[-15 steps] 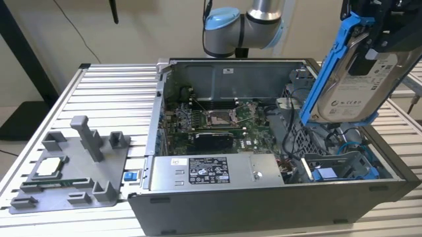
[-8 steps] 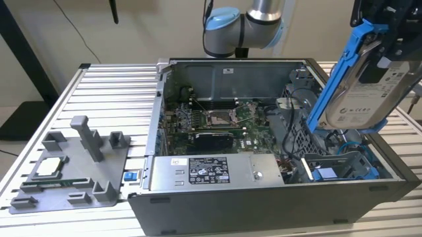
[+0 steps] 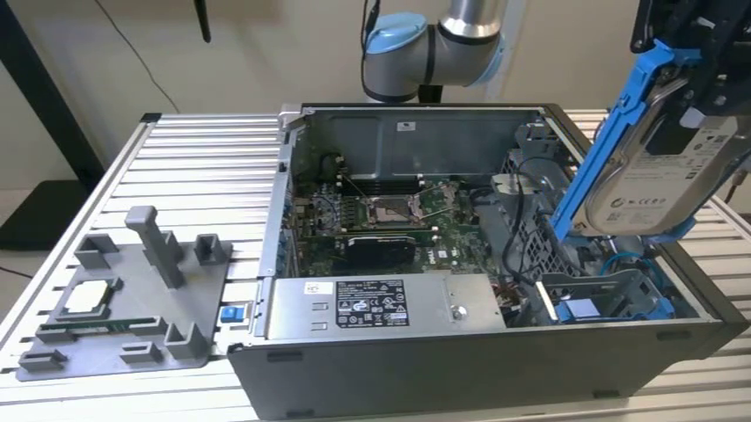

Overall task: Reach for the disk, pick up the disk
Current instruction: 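Pick up the disk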

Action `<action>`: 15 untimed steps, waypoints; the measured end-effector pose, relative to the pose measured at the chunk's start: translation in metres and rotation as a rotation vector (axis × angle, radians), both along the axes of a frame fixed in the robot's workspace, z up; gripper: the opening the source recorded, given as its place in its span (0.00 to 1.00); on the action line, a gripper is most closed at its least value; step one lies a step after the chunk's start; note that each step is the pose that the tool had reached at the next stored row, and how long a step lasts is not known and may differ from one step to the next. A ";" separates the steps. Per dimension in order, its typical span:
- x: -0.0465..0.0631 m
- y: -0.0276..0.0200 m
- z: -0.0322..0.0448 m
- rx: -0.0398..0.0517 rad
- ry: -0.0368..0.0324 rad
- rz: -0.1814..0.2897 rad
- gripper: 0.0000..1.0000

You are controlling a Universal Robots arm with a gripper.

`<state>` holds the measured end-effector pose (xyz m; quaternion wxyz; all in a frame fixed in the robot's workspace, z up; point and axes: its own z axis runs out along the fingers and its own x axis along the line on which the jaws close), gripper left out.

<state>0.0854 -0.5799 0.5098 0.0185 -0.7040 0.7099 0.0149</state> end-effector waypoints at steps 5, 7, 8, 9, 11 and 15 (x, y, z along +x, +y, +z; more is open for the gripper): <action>0.000 -0.0013 -0.0012 0.0001 0.0000 0.000 0.00; 0.001 -0.0021 -0.0019 0.0001 0.0000 0.000 0.00; 0.001 -0.0025 -0.0023 -0.0002 0.0001 0.000 0.00; 0.001 -0.0028 -0.0028 -0.0004 0.0000 0.000 0.00; 0.001 -0.0035 -0.0037 -0.0006 0.0000 0.000 0.00; 0.002 -0.0049 -0.0059 -0.0007 0.0000 0.000 0.00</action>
